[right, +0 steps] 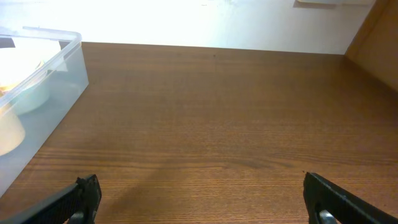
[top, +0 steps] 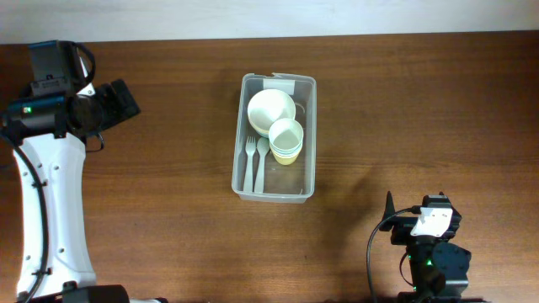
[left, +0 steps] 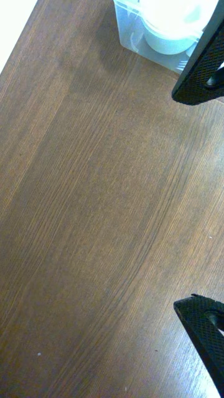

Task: Pack container

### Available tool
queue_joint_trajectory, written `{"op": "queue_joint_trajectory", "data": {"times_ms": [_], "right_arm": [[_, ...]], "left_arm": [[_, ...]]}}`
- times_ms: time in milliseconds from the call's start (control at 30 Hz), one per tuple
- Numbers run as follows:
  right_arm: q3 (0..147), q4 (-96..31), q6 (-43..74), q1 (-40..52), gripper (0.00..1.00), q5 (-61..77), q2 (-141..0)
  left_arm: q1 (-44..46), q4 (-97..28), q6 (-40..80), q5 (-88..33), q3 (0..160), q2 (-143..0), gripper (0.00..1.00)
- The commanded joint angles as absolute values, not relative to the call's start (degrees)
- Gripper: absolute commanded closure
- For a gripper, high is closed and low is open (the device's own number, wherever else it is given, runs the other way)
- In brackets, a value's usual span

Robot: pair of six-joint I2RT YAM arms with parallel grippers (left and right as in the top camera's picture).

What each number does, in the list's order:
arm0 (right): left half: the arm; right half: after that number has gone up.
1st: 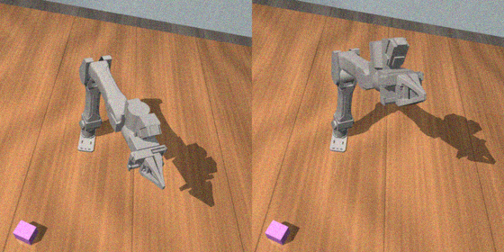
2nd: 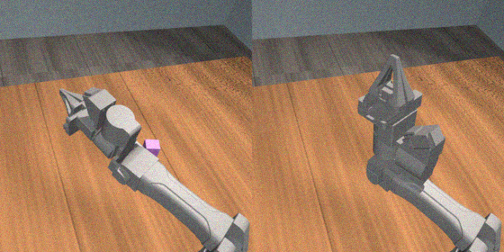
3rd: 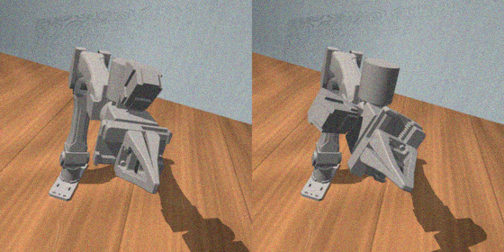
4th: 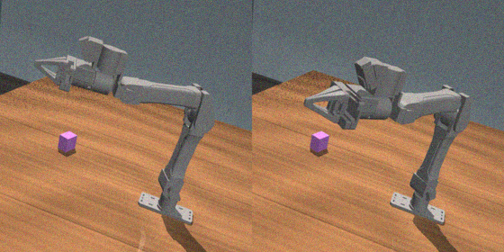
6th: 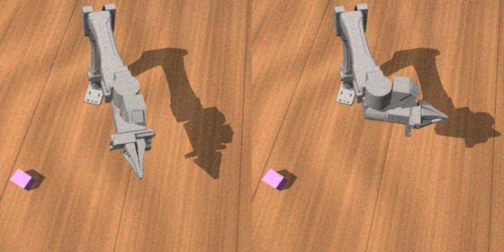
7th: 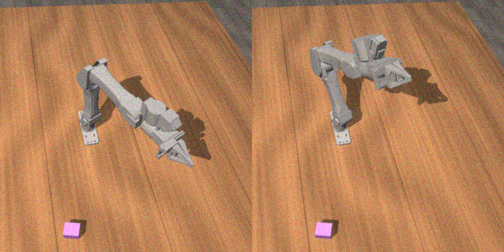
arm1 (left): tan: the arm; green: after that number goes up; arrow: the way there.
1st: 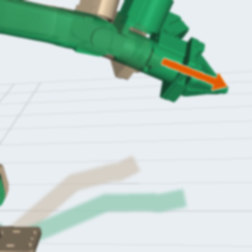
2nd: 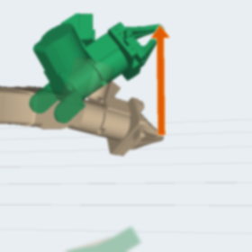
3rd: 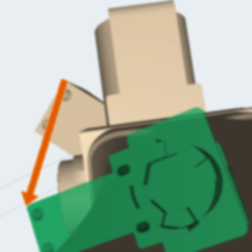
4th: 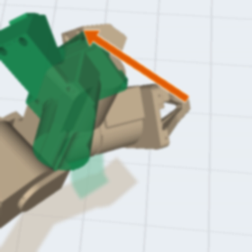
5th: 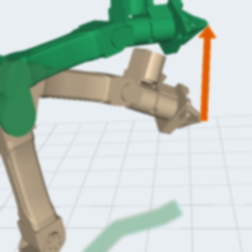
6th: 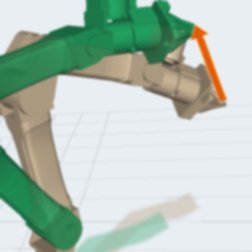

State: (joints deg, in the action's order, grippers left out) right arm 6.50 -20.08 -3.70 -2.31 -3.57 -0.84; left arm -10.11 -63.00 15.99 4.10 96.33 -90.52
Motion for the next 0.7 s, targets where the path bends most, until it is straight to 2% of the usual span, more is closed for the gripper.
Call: {"op": "queue_joint_trajectory", "data": {"times_ms": [0, 667], "right_arm": [[6.0, -19.9, -4.1, -2.3, 0.01, -3.2, -0.3], [6.0, -19.9, -4.1, -2.3, 0.01, -3.2, -0.3]], "left_arm": [[-10.3, -62.9, 15.1, 4.3, 97.0, -90.1, 0.0], [-10.3, -63.0, 15.1, 5.4, 97.0, -90.1, 0.0]]}}
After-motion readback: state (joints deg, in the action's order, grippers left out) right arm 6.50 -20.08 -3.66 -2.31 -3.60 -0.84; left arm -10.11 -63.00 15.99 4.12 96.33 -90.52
